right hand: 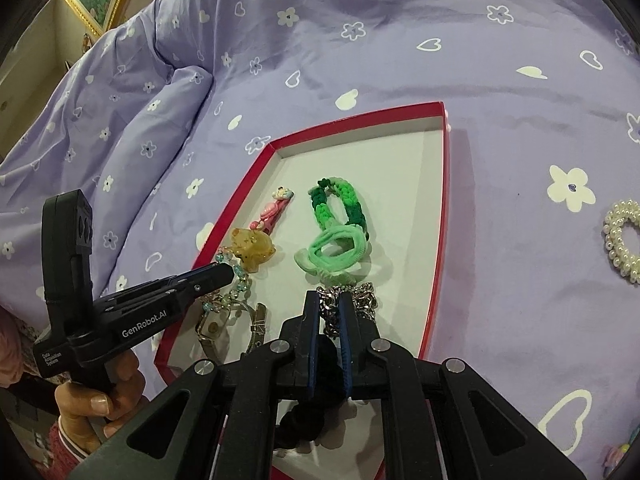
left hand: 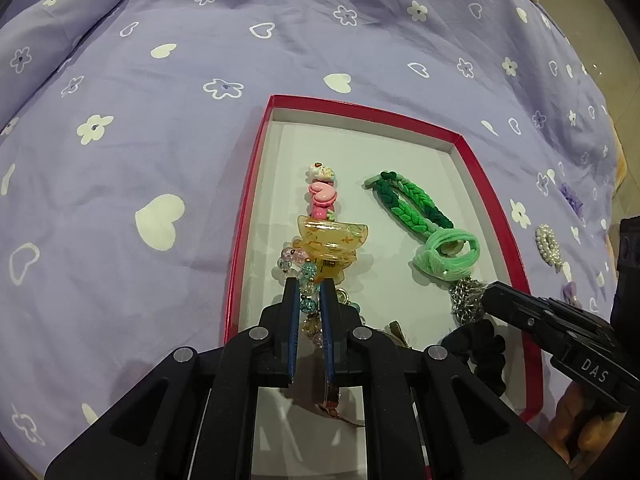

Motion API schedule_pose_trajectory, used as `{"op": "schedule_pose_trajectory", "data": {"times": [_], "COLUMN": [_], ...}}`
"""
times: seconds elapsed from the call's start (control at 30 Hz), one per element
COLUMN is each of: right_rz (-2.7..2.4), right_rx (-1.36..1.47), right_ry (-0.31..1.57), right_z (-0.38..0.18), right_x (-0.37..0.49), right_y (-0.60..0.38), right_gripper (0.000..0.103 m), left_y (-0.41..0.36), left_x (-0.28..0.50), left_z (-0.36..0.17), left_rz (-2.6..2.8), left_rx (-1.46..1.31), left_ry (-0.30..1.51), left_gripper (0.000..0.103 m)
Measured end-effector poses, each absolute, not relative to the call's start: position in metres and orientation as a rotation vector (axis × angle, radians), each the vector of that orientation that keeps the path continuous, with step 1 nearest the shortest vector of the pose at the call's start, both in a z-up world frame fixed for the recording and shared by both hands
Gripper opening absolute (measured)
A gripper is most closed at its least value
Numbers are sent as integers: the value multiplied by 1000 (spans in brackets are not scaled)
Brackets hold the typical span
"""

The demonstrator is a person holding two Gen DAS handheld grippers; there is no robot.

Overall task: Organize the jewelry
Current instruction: 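Open the left tool releasing the bracelet while the right tool releases the chain in the tray, then move both open tools over the bead charm and lavender hair tie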

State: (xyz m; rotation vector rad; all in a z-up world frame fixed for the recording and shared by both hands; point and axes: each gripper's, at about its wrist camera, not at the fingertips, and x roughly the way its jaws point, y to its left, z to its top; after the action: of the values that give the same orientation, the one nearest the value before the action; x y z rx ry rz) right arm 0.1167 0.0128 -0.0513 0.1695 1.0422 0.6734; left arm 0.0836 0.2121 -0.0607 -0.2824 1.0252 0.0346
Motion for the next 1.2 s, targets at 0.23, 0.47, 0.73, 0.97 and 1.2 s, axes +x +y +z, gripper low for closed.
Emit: {"op": "schedule_pose_trajectory", "data": {"times": [0.23, 0.47, 0.73, 0.97, 1.2], "right_rz": [673, 678, 670, 591, 480], "right_rx": [155, 186, 241, 296, 334], "right_ry": [1046, 1025, 956, 924, 901], "right_z": [-51, -39, -15, -10, -13], "right_x": [116, 108, 89, 71, 53], "right_y": [13, 4, -30, -82, -142], "right_gripper": [13, 18, 35, 37, 38], "left_y": [209, 209, 198, 172, 135], "left_x": [82, 75, 61, 48, 41], "left_z": [-60, -52, -30, -9, 1], "left_rz": [47, 53, 39, -10, -85], "left_rx": [-272, -280, -264, -250, -234], "left_ry": [1028, 1012, 967, 936, 928], "left_gripper": [10, 43, 58, 62, 64]}}
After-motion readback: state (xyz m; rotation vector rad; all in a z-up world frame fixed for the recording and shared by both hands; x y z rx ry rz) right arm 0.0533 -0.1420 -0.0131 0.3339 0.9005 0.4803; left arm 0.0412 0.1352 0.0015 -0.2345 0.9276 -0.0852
